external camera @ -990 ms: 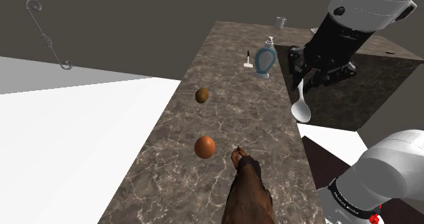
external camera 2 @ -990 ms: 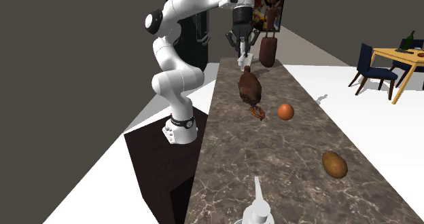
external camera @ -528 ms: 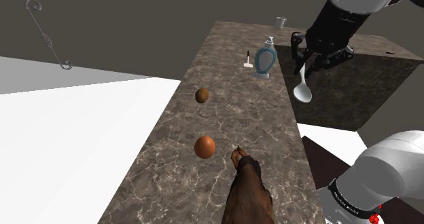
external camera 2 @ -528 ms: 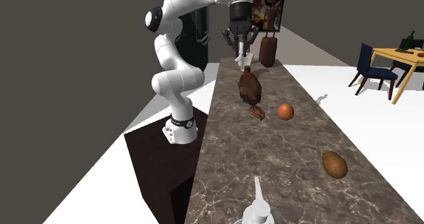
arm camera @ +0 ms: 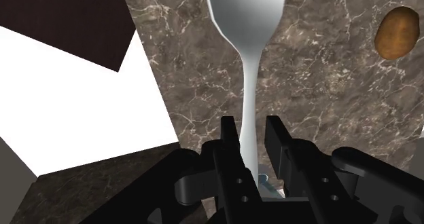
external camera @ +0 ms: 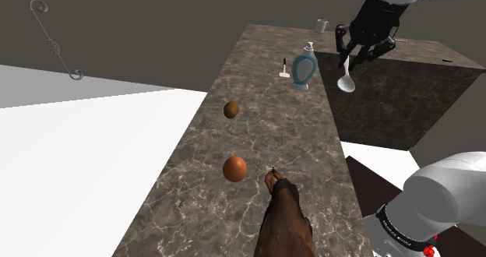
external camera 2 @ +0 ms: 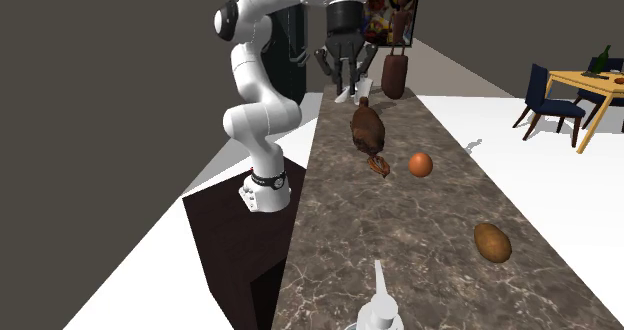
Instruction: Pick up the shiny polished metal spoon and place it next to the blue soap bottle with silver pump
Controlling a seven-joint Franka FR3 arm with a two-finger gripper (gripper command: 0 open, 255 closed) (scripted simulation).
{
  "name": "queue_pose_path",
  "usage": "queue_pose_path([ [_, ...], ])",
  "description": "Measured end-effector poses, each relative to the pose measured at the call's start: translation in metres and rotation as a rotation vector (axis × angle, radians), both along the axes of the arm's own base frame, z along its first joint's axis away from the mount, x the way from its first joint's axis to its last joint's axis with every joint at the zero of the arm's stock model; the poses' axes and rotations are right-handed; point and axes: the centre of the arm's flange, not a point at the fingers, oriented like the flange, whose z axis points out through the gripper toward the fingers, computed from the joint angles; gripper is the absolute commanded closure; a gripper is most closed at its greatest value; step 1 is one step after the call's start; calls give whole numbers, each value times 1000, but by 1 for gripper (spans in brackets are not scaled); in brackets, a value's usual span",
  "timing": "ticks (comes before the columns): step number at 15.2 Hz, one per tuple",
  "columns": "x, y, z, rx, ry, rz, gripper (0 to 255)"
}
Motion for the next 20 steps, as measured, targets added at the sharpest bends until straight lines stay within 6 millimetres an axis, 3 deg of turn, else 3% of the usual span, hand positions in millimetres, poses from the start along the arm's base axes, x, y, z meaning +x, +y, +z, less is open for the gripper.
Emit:
queue_pose_path([
  [20, 128, -226, 1, 0, -1, 1, 255],
])
